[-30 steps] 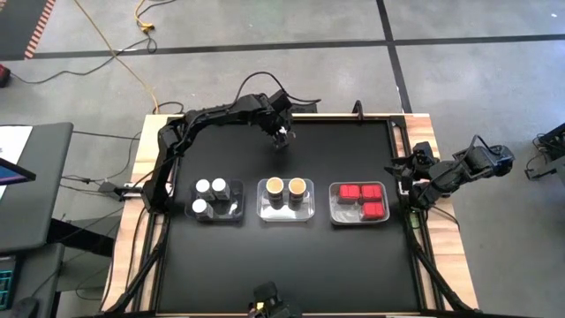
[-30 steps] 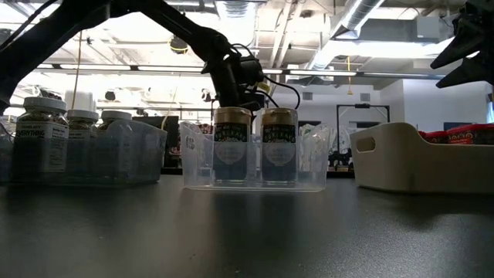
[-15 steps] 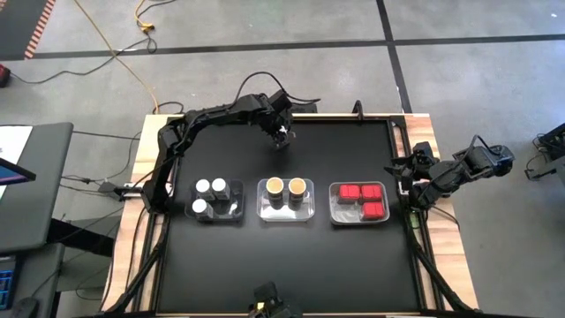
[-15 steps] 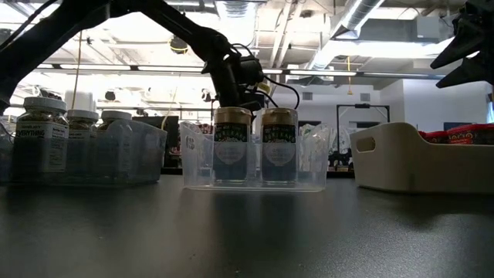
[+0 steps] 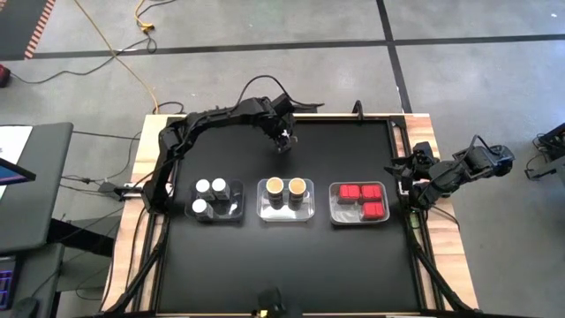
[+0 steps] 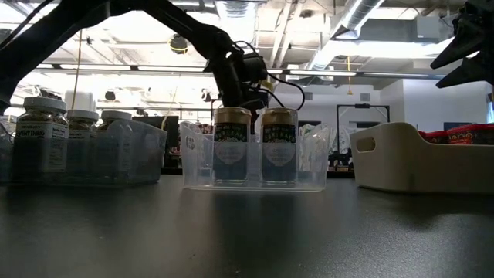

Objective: Sort spices by type
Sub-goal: Put the white seasoning bottle into the black bin

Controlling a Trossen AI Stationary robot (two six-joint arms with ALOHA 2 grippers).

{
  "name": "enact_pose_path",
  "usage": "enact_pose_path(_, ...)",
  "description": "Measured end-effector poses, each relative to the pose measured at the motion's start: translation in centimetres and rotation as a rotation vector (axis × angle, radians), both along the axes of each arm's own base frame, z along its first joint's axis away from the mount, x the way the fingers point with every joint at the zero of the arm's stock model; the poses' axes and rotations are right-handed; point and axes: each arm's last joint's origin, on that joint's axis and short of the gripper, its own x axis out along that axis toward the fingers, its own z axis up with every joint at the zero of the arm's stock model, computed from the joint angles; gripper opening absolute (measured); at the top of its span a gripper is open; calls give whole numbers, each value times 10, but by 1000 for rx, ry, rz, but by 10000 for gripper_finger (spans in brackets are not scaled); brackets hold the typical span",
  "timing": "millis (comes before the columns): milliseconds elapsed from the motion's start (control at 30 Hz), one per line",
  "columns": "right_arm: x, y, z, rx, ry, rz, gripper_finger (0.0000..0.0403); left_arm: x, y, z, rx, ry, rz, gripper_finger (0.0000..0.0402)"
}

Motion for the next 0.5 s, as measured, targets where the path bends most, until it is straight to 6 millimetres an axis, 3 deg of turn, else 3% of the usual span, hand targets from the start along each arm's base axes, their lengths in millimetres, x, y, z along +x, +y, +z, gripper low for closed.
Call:
enact_pose_path(133, 0, 0, 0, 0, 0, 0, 292, -1, -6, 12, 22, -18, -31, 200)
enact_pose_path(367, 0, 0, 0, 0, 0, 0, 292, -15, -14, 51, 58, -89, -20, 199)
enact_pose_path(500, 0, 0, 0, 0, 0, 0, 292, -27, -28, 75, 63, -93, -39, 199)
